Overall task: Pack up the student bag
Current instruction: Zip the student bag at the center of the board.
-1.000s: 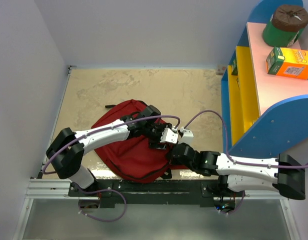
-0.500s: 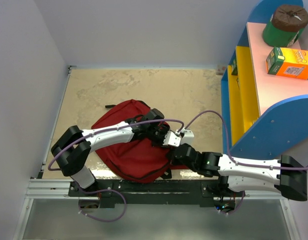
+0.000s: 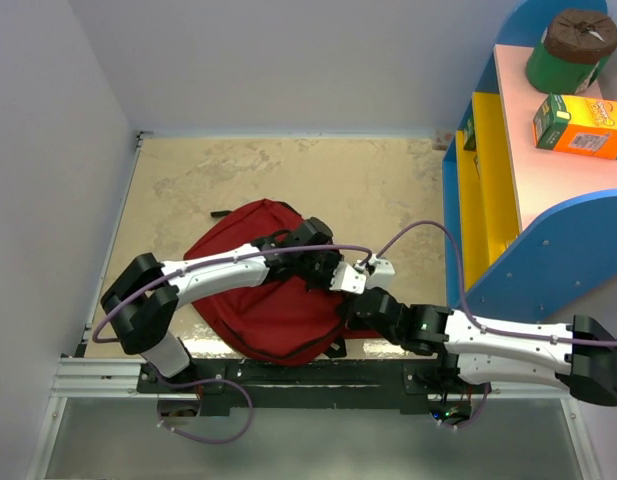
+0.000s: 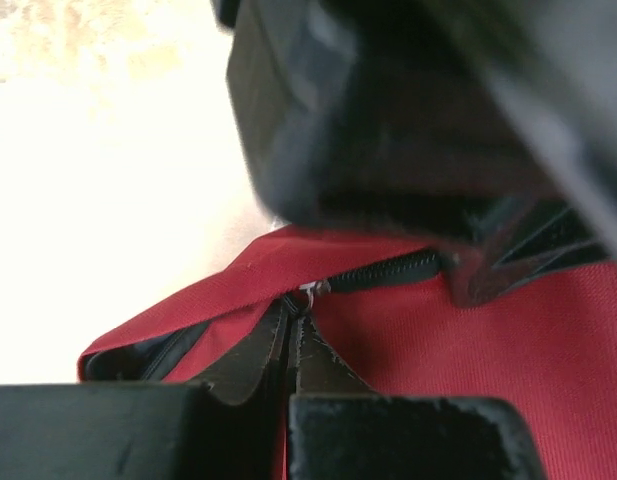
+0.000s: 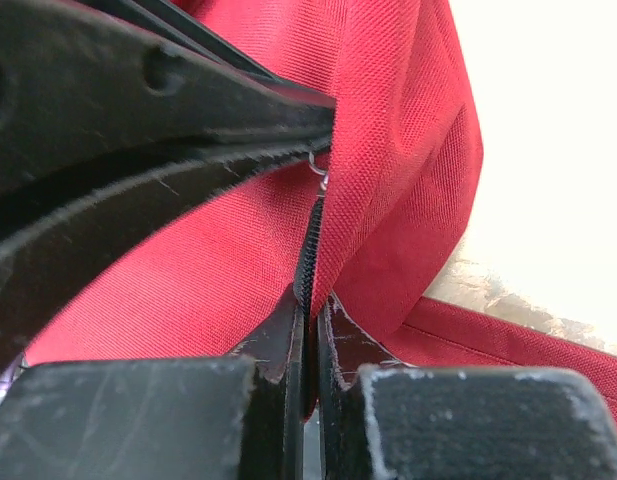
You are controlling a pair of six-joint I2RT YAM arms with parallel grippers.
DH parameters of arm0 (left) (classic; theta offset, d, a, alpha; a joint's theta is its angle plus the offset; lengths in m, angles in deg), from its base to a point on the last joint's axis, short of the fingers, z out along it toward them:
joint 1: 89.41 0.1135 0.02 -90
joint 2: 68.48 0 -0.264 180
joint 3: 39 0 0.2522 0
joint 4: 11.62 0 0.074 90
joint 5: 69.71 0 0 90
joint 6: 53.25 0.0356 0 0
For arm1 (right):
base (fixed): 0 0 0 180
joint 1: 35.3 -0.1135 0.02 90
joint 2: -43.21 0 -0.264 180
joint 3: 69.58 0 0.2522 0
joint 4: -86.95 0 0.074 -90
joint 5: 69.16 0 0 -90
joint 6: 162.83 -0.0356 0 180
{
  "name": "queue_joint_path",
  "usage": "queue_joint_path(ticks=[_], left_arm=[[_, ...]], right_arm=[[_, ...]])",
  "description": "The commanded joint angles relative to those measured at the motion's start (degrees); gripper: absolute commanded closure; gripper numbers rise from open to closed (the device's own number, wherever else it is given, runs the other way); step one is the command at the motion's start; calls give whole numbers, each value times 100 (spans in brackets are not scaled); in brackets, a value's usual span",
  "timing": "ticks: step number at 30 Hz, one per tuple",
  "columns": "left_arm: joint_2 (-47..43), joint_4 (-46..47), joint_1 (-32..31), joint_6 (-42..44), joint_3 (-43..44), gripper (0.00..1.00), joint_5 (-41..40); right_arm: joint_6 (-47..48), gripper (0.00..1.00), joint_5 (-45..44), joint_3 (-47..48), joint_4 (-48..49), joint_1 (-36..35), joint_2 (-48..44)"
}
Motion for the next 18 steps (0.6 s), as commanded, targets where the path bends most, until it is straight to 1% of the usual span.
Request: queue_joint_path(ticks=[1, 3, 6, 8, 11, 14, 17, 18], left_arm=[[-425, -215, 8, -15, -110, 100, -757], [-531, -128, 43, -15, -321, 100, -1004], [-672, 276, 218, -173, -480, 100, -1697], [-690, 593, 359, -199, -524, 100, -1936], [-646, 620, 421, -103, -507, 100, -2148], [-585, 848, 518, -216, -454, 100, -2314], [-313, 831, 649, -348, -165, 100, -2499], [-216, 796, 693, -401, 80, 100, -2699]], right_arm=[[-106, 100, -347, 53, -263, -47, -313], [-149, 100, -347, 36, -263, -47, -339], [-158, 100, -312, -17, -228, -38, -243], [-185, 100, -234, -43, -140, -47, -181], [-167, 100, -207, -35, -79, -47, -172], [-114, 100, -154, 1, -35, -47, -172], [-106, 100, -136, 18, -87, -82, -163], [-132, 100, -145, 53, -122, -99, -172]])
